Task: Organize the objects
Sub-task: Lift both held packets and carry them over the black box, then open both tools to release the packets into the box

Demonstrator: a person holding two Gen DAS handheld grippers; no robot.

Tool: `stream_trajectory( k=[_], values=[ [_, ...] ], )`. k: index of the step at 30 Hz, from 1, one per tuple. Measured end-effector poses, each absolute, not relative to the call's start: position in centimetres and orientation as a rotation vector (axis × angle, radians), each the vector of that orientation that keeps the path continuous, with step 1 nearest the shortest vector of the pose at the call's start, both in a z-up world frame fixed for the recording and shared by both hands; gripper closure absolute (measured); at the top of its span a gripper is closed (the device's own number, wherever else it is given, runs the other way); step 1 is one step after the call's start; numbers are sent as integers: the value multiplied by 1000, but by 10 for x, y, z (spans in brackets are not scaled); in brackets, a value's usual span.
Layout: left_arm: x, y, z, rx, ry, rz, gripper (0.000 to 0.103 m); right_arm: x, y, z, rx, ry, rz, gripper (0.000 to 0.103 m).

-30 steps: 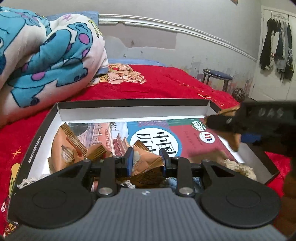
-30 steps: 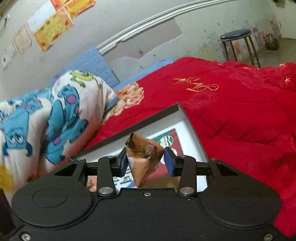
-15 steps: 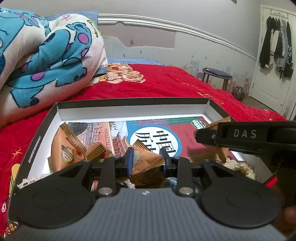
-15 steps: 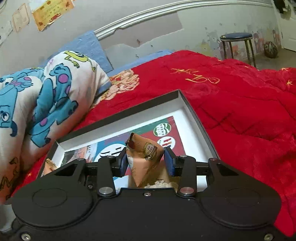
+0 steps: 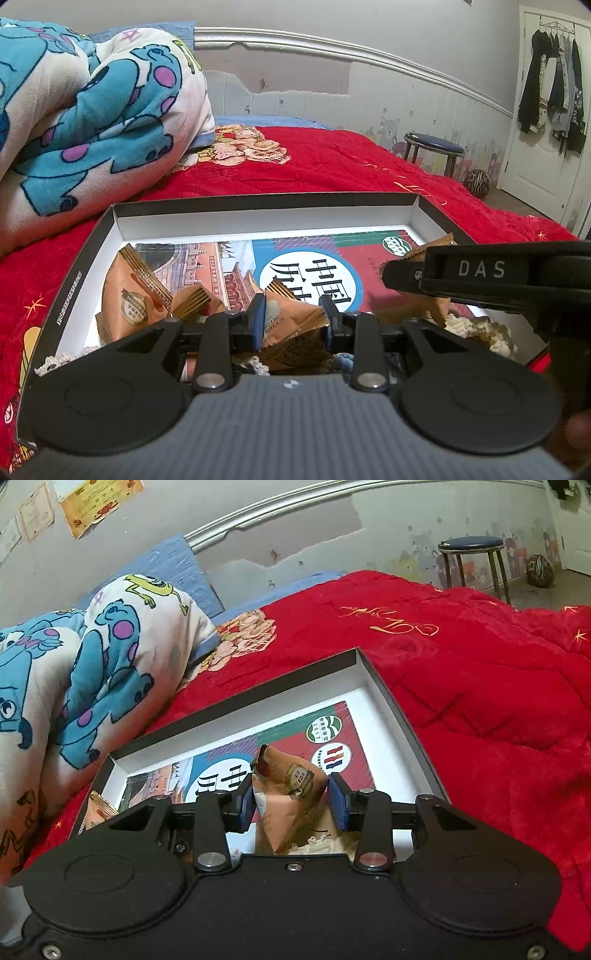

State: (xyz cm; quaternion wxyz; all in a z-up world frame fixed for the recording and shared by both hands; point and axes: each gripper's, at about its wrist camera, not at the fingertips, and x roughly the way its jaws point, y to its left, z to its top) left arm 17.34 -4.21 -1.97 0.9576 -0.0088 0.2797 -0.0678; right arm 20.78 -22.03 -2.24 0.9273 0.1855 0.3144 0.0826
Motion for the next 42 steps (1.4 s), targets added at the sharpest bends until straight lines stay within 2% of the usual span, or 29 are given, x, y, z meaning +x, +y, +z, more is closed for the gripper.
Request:
stream_trajectory(
  k=[14, 15, 16, 19, 26, 28, 34, 42],
  values=[
    [171, -44, -18, -10, 561, -150, 63, 207, -216, -20, 349, 661, 188, 60],
    [171, -44, -17, -8, 560, -153, 61, 207, -214, -19, 335, 663, 186, 60],
    [170, -44, -16, -10, 558, -157, 51, 207, -213, -18, 329, 663, 188, 59],
    [167, -42, -11, -22, 548, -169, 44, 203, -215, -14, 349, 654, 207, 58],
    [158, -38, 7, -40, 523, -192, 37, 186, -228, 5, 397, 598, 205, 47],
    [152, -35, 15, -68, 518, -212, 35, 179, -234, 14, 420, 575, 210, 38],
    [128, -42, 35, -55, 491, -302, 27, 144, -251, 48, 413, 505, 175, 31],
    [81, -62, 47, 43, 473, -366, 23, 91, -277, 85, 436, 482, 102, 27]
  ],
)
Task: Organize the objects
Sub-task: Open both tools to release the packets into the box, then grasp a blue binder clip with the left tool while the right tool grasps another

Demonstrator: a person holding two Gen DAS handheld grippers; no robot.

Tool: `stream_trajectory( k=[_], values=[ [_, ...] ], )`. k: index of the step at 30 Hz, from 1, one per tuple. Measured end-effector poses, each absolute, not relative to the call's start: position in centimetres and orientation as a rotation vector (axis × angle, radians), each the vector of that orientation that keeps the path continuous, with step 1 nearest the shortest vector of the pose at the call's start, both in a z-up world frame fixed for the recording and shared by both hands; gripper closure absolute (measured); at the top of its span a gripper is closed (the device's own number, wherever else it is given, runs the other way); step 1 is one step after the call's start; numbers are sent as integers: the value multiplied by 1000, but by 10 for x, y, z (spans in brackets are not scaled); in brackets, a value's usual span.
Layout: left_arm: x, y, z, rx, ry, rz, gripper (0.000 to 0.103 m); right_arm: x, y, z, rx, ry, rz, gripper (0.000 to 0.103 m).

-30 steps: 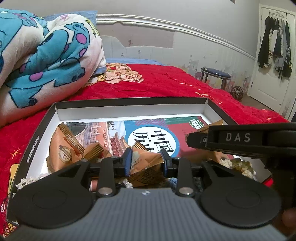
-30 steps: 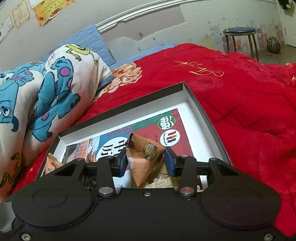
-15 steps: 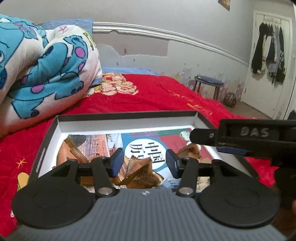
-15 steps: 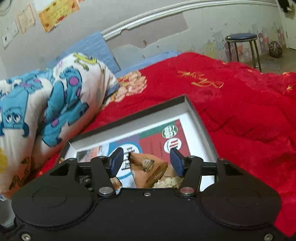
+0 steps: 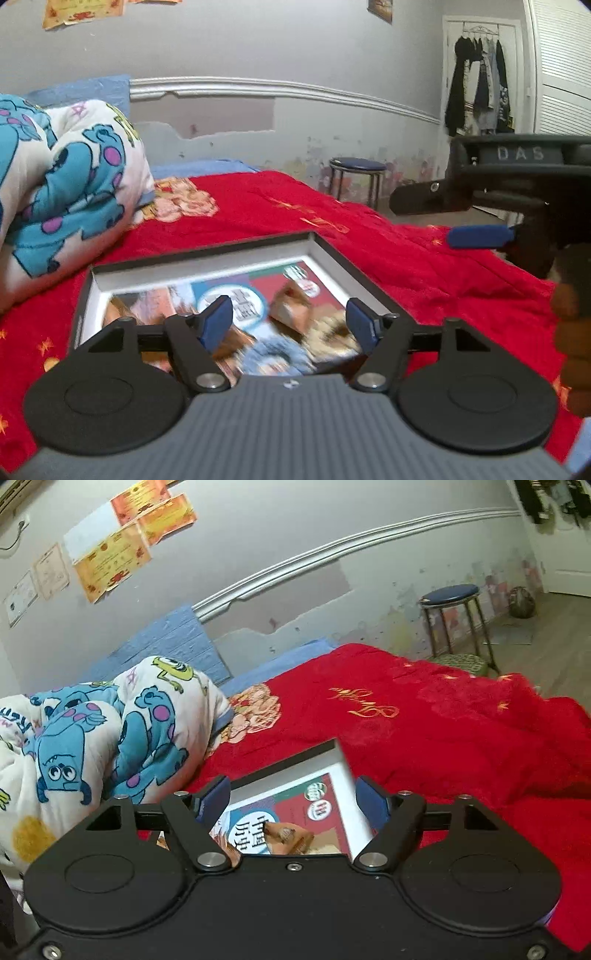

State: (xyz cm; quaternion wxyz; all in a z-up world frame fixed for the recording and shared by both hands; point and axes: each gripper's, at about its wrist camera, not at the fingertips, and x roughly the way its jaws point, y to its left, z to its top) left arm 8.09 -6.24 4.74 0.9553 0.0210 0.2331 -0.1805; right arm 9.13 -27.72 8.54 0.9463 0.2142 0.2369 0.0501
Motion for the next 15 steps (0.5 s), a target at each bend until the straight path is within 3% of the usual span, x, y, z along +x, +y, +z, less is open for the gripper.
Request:
stream_trajectory(
  k=[7, 15],
  values=[
    [46, -85, 20, 80, 544, -453, 19, 28, -283, 75, 421, 546, 25, 23],
    [50, -115, -16, 198, 599, -469, 20, 32, -287, 65, 454, 547, 24, 21]
  ],
)
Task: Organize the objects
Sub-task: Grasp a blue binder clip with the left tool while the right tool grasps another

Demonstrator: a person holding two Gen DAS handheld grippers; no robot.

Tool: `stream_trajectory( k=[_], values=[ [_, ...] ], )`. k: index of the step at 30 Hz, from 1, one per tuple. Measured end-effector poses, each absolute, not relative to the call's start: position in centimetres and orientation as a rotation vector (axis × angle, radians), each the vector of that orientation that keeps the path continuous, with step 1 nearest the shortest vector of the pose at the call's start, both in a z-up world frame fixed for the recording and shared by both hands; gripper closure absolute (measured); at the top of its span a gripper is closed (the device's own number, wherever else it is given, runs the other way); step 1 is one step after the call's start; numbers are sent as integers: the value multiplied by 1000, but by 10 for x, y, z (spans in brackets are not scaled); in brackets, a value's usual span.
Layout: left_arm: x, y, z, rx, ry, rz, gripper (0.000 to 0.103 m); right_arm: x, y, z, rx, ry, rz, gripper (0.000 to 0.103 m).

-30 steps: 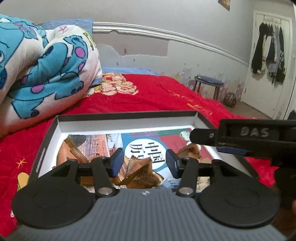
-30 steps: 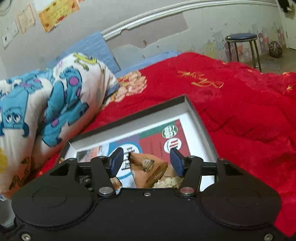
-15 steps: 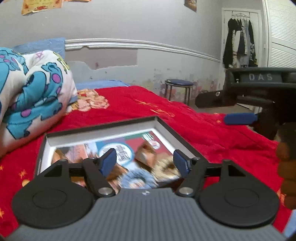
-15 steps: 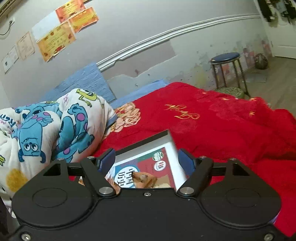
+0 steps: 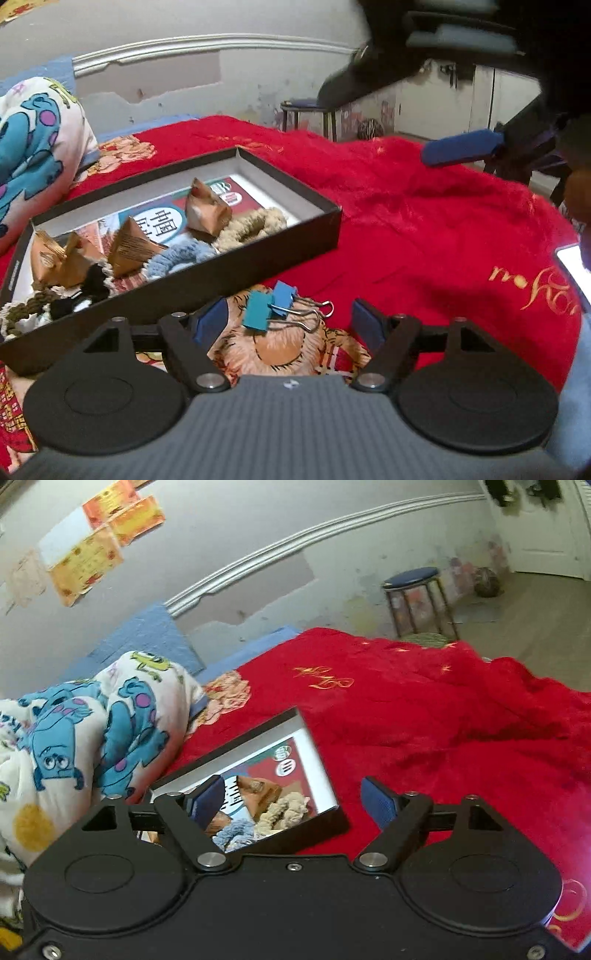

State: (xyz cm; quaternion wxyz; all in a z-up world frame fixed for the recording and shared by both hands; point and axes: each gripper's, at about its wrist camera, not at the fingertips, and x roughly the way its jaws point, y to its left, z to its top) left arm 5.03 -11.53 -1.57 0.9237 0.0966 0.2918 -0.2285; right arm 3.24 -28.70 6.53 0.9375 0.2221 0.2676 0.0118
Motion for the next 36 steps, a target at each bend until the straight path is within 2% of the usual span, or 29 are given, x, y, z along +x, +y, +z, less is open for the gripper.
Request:
stream_trajectory(
  k=[2, 3, 4, 6, 14, 20, 29, 32, 36],
  values=[
    [51, -119, -20, 223, 590, -441, 24, 40, -282, 57, 401, 584, -12, 21],
    [53, -122, -22, 246, 591, -421, 29, 44, -280, 53, 391, 602, -21, 21],
    [54, -124, -24, 268, 596, -401, 39, 48, -278, 51, 393, 622, -22, 22],
    [56, -124, -28, 264, 608, -408, 50, 52, -278, 46, 420, 641, -10, 22],
    [59, -110, -23, 176, 644, -407, 51, 55, -266, 47, 349, 639, -17, 22],
    [51, -105, -14, 266, 618, -282, 51, 61, -253, 31, 393, 705, -11, 23],
    [56, -43, -15, 115, 691, -18, 51, 71, -227, -6, 467, 765, -64, 25],
    [64, -34, -15, 41, 692, 8, 51, 76, -215, -16, 456, 740, -100, 23],
    [67, -37, -18, 78, 677, 34, 50, 76, -199, -23, 384, 712, -148, 22]
  ],
)
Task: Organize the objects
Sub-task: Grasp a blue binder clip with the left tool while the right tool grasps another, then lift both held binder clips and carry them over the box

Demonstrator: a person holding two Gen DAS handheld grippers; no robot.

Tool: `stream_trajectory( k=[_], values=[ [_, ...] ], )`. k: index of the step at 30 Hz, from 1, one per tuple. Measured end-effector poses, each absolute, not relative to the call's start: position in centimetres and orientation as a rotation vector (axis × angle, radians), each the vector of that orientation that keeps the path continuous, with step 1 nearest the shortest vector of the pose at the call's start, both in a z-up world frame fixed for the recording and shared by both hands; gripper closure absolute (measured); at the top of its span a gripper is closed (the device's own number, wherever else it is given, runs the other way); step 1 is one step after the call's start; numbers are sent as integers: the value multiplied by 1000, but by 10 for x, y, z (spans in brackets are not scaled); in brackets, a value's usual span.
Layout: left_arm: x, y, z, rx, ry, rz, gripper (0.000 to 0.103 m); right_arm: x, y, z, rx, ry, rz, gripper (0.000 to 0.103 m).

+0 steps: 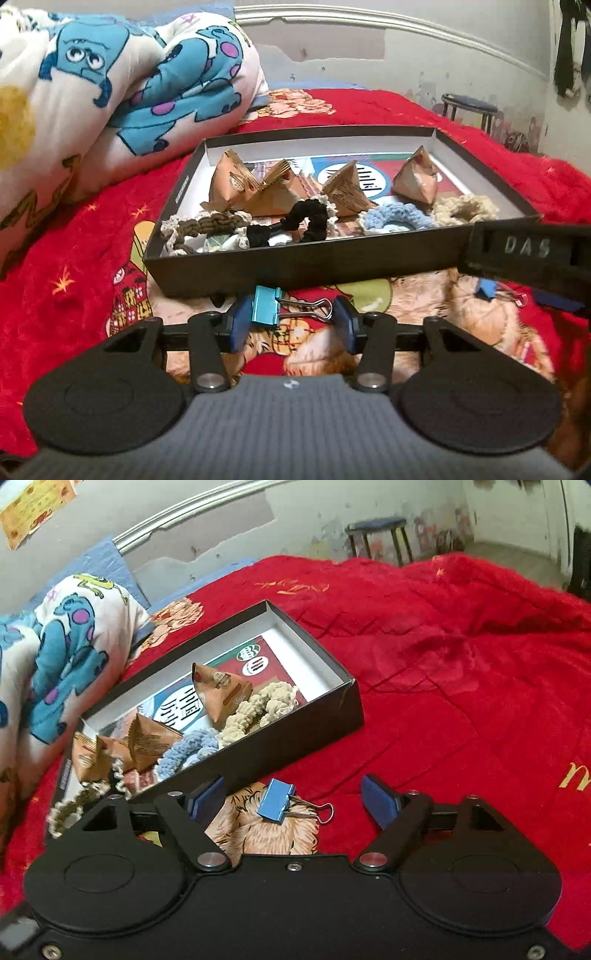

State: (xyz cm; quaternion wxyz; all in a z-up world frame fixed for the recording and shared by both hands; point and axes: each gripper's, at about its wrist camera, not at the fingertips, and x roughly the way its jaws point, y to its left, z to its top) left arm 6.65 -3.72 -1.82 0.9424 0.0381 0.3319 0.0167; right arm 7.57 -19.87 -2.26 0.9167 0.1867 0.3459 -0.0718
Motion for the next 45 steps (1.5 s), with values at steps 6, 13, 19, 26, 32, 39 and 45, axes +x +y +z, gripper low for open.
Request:
stream_trajectory(
  k=[6, 13, 19, 26, 32, 39, 45],
  values=[
    [72, -35, -17, 84, 682, 57, 50, 70, -182, -27, 281, 688, -256, 45],
    [78, -21, -14, 15, 706, 90, 50, 72, -183, -29, 290, 687, -269, 49],
    [74, -30, -12, 57, 689, 82, 50, 68, -183, -27, 286, 680, -301, 59],
    [72, -31, -7, 48, 671, 69, 50, 67, -184, -23, 301, 673, -276, 60],
    [64, -35, 6, 57, 618, 59, 51, 65, -185, -17, 336, 662, -235, 60],
    [62, -33, 15, 15, 570, 50, 51, 62, -182, -4, 339, 602, -180, 60],
    [62, -34, 14, 2, 567, 43, 51, 65, -176, -6, 350, 616, -122, 60]
  ],
)
